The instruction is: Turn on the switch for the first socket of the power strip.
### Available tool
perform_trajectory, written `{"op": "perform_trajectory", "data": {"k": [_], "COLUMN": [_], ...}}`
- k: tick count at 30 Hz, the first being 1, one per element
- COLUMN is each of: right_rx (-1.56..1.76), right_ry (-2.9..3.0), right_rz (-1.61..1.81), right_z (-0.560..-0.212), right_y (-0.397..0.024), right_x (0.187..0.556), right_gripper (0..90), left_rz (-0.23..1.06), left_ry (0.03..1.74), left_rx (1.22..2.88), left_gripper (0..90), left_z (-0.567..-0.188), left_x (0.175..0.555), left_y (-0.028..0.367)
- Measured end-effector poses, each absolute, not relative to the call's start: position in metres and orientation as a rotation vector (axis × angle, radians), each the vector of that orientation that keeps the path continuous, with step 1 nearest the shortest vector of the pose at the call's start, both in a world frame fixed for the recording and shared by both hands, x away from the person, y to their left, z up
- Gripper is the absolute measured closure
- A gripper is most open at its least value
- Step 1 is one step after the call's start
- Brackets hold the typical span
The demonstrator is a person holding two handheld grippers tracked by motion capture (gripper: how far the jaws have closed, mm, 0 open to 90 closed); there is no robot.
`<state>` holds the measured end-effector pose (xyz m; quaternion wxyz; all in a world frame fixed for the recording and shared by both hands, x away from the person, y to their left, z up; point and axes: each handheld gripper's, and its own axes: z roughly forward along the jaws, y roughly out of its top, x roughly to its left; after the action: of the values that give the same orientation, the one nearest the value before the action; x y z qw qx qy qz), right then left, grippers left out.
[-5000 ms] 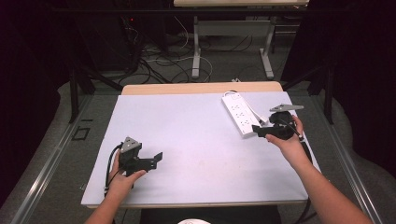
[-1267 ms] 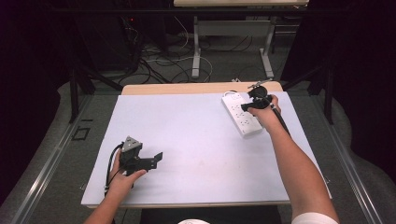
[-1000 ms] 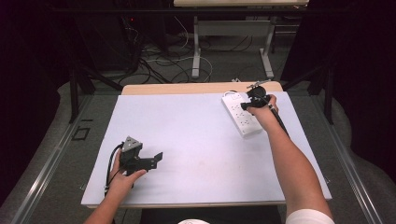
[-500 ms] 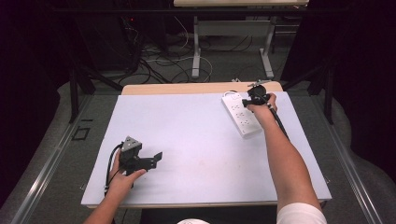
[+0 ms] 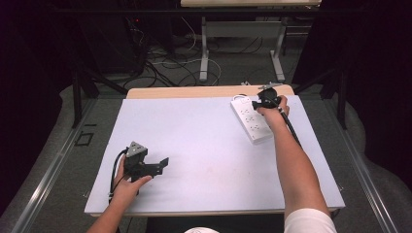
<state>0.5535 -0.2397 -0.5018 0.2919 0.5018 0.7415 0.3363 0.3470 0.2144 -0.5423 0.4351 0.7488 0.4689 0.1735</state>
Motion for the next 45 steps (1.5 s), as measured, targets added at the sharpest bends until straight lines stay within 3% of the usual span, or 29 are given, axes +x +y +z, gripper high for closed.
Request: {"op": "perform_trajectory", "data": {"k": [32, 38, 45], "right_rx": [1.432, 1.437, 1.437], "right_ry": [1.865, 1.868, 1.875], "right_rz": [1.051, 1.044, 1.079], "right_z": [-0.525, -0.528, -0.528], "right_y": [-0.242, -0.241, -0.243], "right_x": [0.575, 0.577, 0.578], "right_gripper": [61.0, 65.6, 78.4], "left_rz": [0.447, 0.451, 0.456], "left_ry": [1.202, 1.208, 1.209], "left_rx": [1.878, 1.884, 1.897], "left_gripper": [5.6, 6.7, 7.3], "left_z": [-0.546, -0.547, -0.548], "left_x": [0.344, 0.344, 0.345], "left_y": [0.217, 0.218, 0.217]}}
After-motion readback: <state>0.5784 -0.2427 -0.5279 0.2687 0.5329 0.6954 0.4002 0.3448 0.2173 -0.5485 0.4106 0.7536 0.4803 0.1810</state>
